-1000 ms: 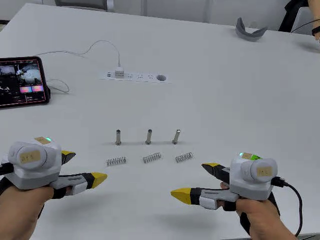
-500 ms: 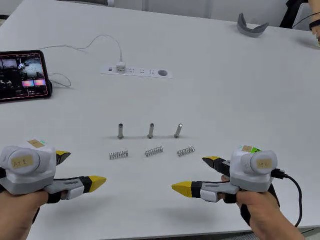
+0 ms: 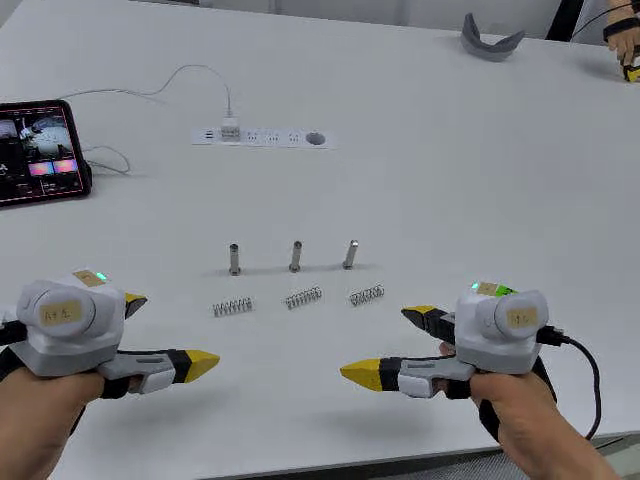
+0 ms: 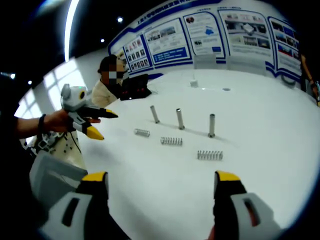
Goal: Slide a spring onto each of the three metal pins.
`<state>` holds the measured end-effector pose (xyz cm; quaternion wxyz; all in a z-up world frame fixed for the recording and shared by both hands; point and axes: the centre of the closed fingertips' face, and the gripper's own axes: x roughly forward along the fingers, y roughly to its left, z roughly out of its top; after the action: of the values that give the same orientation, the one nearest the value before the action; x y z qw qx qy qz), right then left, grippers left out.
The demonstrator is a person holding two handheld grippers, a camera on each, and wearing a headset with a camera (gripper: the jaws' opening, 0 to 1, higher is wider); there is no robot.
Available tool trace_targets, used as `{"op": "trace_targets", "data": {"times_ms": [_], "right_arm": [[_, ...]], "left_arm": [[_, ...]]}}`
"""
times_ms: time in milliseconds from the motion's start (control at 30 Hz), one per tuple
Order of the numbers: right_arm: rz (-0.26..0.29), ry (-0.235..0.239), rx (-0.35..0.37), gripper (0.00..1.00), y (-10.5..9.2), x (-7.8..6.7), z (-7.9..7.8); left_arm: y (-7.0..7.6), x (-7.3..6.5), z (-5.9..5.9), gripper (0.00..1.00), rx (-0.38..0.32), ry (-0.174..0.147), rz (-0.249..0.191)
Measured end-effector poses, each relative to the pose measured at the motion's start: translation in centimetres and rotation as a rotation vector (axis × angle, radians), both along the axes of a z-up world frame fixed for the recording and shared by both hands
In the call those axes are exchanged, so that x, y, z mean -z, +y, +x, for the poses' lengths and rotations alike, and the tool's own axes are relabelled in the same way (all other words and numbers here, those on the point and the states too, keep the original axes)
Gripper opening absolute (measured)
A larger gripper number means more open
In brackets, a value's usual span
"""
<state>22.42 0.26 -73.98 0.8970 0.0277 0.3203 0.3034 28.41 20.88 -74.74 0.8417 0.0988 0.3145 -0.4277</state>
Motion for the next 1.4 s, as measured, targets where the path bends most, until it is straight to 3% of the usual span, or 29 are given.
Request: {"op": "trace_targets", "data": {"times_ms": [100,200,333,833,1200,1400], "right_arm": [[-0.001,0.002,0.003,0.89,-0.1,0.1,-0.1],[0.004,0.003,0.006,0.89,-0.2,0.0,-0.2],[0.009,0.003,0.011,0.89,-0.3,0.0,-0.3],[0.014,0.006,0.021,0.89,-0.7,0.1,-0.6],[0.012,0.010,0.031,0.89,-1.3,0.1,-0.8],[0.014,0.012,0.038,0.89,-1.5,0.2,-1.0]], "left_arm": [[-0.5,0.2,0.3,0.80,0.022,-0.003,0.015],[-0.8,0.1,0.5,0.81,0.025,0.016,-0.004],[-1.0,0.6,0.4,0.80,0.054,0.011,0.025],[-2.7,1.2,1.7,0.68,0.099,0.003,0.030],[-4.5,2.5,2.0,0.62,0.153,0.015,0.043],[-5.0,3.7,2.6,0.52,0.158,0.030,0.051]]}}
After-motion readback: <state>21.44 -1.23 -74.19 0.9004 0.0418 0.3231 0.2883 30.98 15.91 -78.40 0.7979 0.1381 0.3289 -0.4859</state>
